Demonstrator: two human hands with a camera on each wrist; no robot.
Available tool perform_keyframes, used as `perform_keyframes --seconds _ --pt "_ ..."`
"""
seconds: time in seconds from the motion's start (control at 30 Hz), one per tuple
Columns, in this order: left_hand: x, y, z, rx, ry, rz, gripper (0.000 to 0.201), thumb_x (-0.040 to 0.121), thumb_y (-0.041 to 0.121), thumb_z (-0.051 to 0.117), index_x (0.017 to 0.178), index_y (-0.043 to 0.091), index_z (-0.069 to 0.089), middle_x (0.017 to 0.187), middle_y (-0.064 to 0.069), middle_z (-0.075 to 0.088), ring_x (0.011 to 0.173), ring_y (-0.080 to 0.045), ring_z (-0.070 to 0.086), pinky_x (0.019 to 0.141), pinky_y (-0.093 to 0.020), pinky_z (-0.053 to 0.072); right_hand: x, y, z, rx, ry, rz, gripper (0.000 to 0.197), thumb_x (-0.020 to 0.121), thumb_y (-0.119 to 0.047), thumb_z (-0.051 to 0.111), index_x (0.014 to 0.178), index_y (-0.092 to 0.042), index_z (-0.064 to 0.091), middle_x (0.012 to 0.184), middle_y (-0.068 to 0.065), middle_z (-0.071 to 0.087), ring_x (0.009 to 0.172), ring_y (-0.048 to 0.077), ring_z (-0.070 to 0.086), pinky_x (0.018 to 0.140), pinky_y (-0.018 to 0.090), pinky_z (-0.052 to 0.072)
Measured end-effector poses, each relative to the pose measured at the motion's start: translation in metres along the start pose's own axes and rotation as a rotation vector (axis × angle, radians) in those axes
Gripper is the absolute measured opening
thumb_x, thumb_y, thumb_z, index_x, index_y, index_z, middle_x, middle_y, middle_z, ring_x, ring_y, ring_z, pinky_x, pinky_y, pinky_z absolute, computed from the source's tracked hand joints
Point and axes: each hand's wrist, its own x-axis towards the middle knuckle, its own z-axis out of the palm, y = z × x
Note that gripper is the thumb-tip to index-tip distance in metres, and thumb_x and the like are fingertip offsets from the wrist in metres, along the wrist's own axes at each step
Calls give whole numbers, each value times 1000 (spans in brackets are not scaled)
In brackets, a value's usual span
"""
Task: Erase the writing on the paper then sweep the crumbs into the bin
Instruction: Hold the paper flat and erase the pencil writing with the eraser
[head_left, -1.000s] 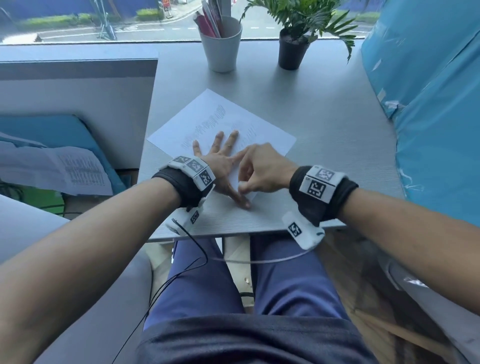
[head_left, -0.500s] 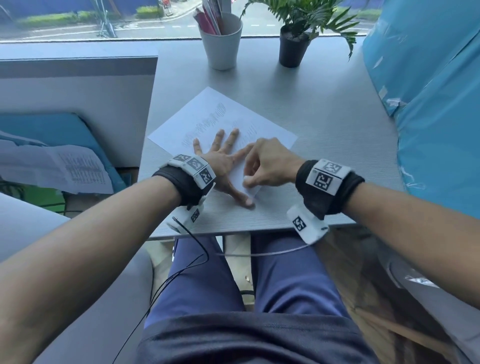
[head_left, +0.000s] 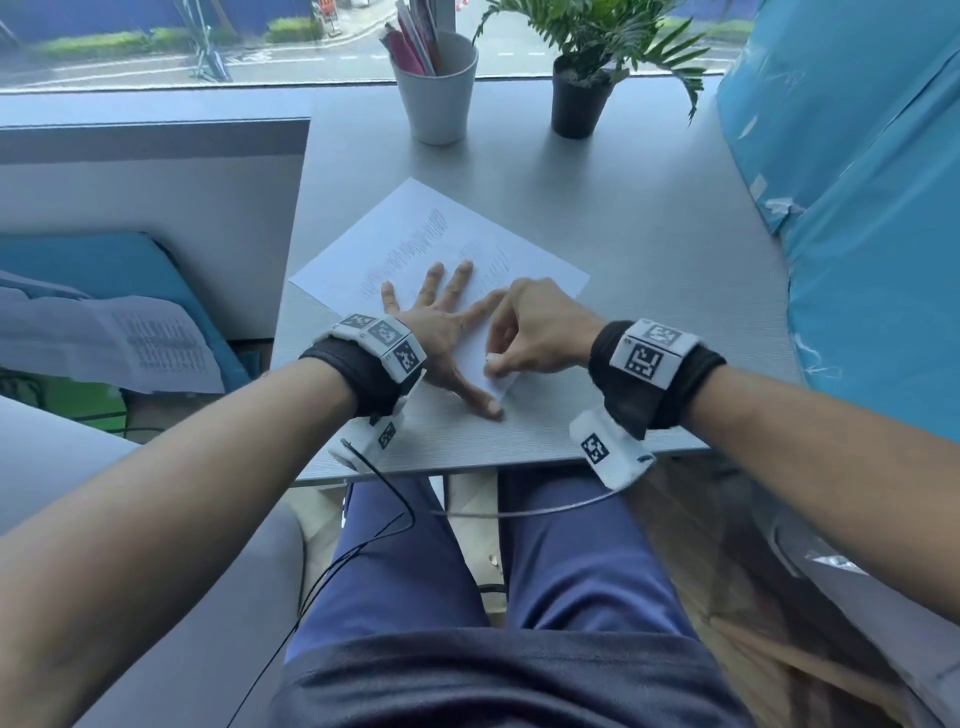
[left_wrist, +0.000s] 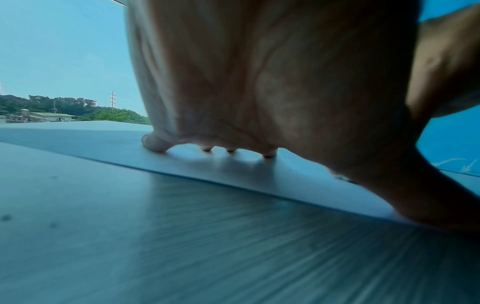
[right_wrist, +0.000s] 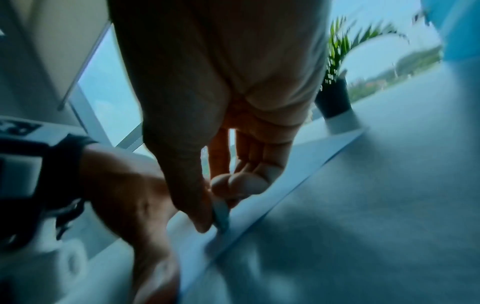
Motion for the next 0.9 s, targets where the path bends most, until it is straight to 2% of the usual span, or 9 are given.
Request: perform_keyframes --seconds 0.13,0.27,0.43,0.53,0.6,0.67,0.73,0.83,0.9 --pt "0 -2 2 0 25 24 148 32 96 65 145 57 -22 156 6 -40 142 -28 -38 103 -79 -13 19 23 -27 41 191 115 15 68 -22 82 79 -12 79 70 0 72 47 -5 54 49 8 40" --pt "-3 -7 4 17 42 71 140 40 99 58 147 55 -21 157 5 -38 143 -27 -37 105 -77 -14 28 47 -38 104 215 214 20 74 -28 79 86 -13 77 78 -1 70 69 8 61 56 14 43" --pt "-7 -12 -9 96 77 5 118 74 88 42 157 25 -15 162 -3 -28 150 -23 -21 113 -68 -12 35 51 -39 92 154 231 18 76 -30 80 88 -17 75 85 -1 68 81 13 62 70 21 43" --pt "-14 -2 1 191 187 276 83 97 65 27 158 20 -9 163 0 -23 151 -17 -18 120 -56 -10 34 53 -39 101 159 205 19 77 -29 80 89 -16 75 84 0 67 80 13 60 72 21 42" --pt "-20 10 16 230 112 548 69 103 54 22 159 25 -7 164 6 -20 150 -13 -19 121 -46 -13 34 54 -39 116 156 201 18 76 -29 80 88 -16 75 82 -1 67 77 13 60 70 21 43" --pt "-22 14 25 222 23 666 66 103 53 21 159 30 -6 164 11 -19 150 -10 -20 119 -40 -17 35 55 -39 134 146 210 17 76 -29 80 87 -17 75 82 -1 69 74 12 61 65 20 44" --pt "-16 4 19 209 19 621 66 102 57 19 158 33 -7 163 12 -20 149 -10 -21 119 -39 -17 37 54 -40 137 134 210 16 75 -28 81 85 -17 75 83 1 71 70 11 61 58 18 45" --pt "-2 -24 -3 211 81 320 79 92 70 11 156 31 -13 162 6 -24 150 -15 -19 121 -43 -13 37 53 -42 147 126 208 15 75 -26 81 84 -16 75 81 2 72 64 9 62 52 16 44" --pt "2 -28 -13 265 136 256 88 88 75 9 157 24 -14 162 1 -22 151 -16 -16 122 -43 -11 37 53 -42 162 128 212 14 75 -25 81 84 -16 75 78 1 71 63 8 62 51 15 43"
